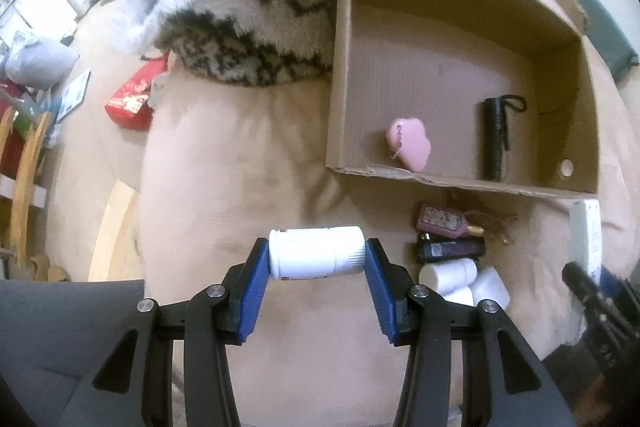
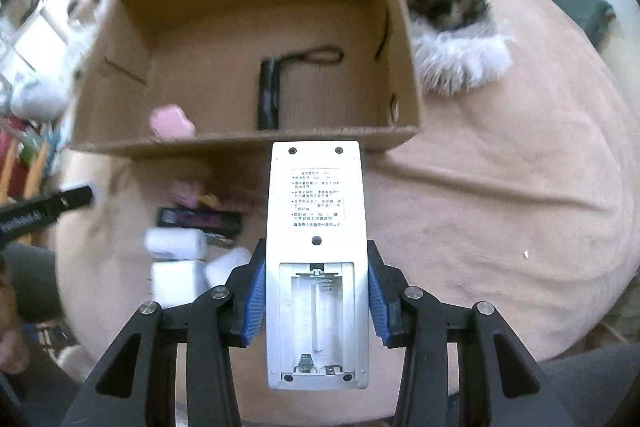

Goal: Organize rigid objects
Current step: 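Carry the pill bottle and remote into the box with both tools, then open the left tool dropping the bottle while the right tool releases the remote, then grasp the white pill bottle with the left tool while the right tool grasps the white earbuds case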

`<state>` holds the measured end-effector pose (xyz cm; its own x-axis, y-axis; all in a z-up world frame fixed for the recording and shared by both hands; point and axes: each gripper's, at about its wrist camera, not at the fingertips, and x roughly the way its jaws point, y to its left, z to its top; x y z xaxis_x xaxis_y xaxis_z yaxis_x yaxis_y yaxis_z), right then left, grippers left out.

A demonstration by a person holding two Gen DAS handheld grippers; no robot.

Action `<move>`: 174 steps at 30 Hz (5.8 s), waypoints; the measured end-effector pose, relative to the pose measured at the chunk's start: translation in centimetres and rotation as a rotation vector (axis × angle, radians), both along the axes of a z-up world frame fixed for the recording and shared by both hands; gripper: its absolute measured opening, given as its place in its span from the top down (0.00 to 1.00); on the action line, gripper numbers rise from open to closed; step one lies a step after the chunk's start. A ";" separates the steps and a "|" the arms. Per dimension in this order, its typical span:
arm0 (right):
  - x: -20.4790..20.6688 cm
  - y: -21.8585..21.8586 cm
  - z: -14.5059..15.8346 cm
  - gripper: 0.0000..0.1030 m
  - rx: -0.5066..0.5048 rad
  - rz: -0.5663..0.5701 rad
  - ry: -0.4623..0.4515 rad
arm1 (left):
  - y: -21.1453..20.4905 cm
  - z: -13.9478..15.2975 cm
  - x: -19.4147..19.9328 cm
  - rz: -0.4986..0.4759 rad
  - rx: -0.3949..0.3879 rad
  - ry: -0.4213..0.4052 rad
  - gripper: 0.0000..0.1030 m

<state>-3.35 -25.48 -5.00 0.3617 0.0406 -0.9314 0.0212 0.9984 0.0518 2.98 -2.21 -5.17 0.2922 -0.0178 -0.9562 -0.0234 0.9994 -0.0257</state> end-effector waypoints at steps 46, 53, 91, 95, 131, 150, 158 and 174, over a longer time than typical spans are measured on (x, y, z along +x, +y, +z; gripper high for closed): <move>17.0 -4.0 2.0 0.56 0.140 0.050 -0.112 | -8.9 2.0 11.7 -0.189 0.040 -0.126 0.58; 16.8 -3.2 0.1 0.56 0.121 0.072 -0.081 | -9.7 0.2 10.8 -0.254 0.098 -0.172 0.58; 17.0 -3.2 0.6 0.26 0.206 0.052 -0.135 | -9.6 0.2 10.6 -0.241 0.100 -0.180 0.36; 16.7 -3.1 0.7 0.26 0.201 0.054 -0.136 | -9.1 1.3 10.2 -0.233 0.098 -0.196 0.36; 5.8 -5.8 3.1 0.26 0.355 -0.063 -0.123 | -0.7 2.1 0.4 -0.013 -0.024 -0.143 0.35; 6.7 -5.7 -0.9 0.26 0.362 -0.139 0.009 | -8.8 -4.7 1.0 -0.083 -0.169 0.164 0.35; 6.6 -6.9 -1.5 0.26 0.414 -0.192 0.032 | -9.9 -7.3 1.8 -0.068 -0.141 0.252 0.38; 6.9 -2.2 -4.5 0.26 0.221 0.026 0.212 | -3.3 -3.8 1.5 -0.061 -0.087 0.204 0.53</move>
